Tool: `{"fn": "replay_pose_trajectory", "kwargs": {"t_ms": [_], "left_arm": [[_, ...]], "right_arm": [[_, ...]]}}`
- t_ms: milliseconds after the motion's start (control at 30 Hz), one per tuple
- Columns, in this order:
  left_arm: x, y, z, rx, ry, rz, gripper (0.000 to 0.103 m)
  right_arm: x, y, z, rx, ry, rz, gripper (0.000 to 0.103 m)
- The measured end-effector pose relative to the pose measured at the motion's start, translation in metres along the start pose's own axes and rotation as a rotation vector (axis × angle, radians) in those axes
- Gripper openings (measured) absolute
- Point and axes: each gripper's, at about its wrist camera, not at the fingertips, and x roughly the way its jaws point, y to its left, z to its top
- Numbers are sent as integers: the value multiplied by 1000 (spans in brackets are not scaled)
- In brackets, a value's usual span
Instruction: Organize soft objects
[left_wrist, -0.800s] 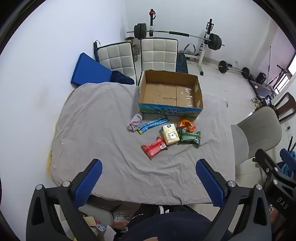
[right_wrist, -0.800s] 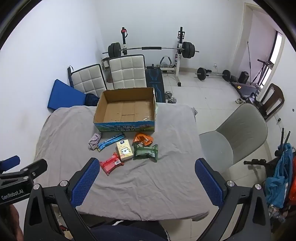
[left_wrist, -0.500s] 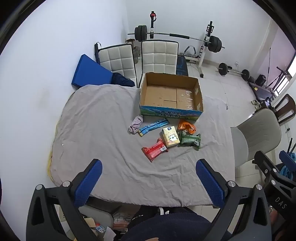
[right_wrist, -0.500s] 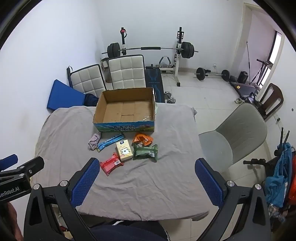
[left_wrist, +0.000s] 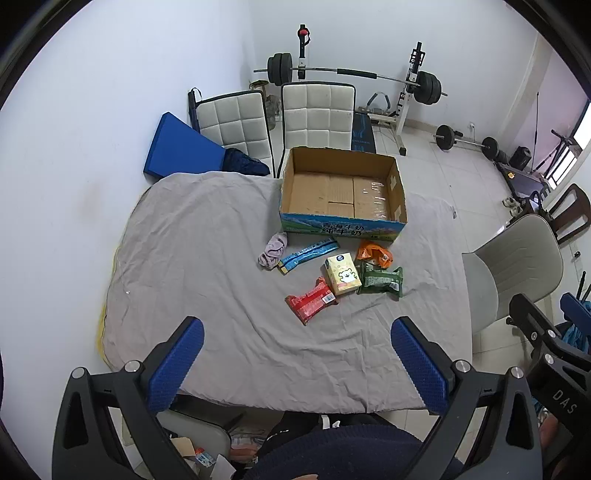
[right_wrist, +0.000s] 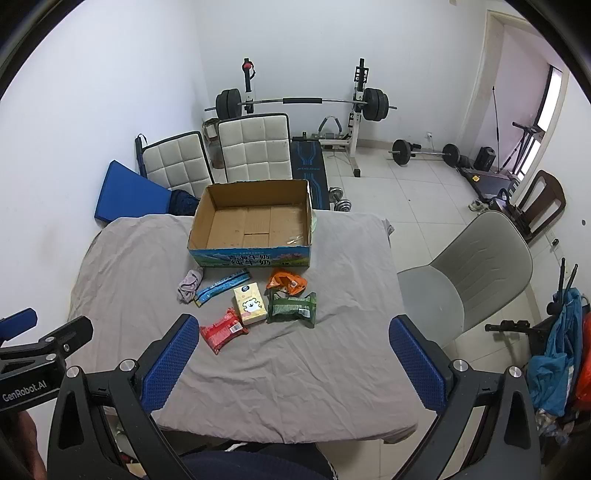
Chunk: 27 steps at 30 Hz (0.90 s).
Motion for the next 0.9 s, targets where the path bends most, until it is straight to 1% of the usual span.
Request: {"fn": "replay_pose_trajectory", "kwargs": {"t_ms": [600, 900], "left_arm": [[0, 0, 0, 4, -3, -2, 103], [-6, -3, -1, 3, -20, 5, 103]], "right_arm": [[1, -6, -1, 5, 2, 5, 103], [0, -8, -3, 1, -6, 14, 103]]}}
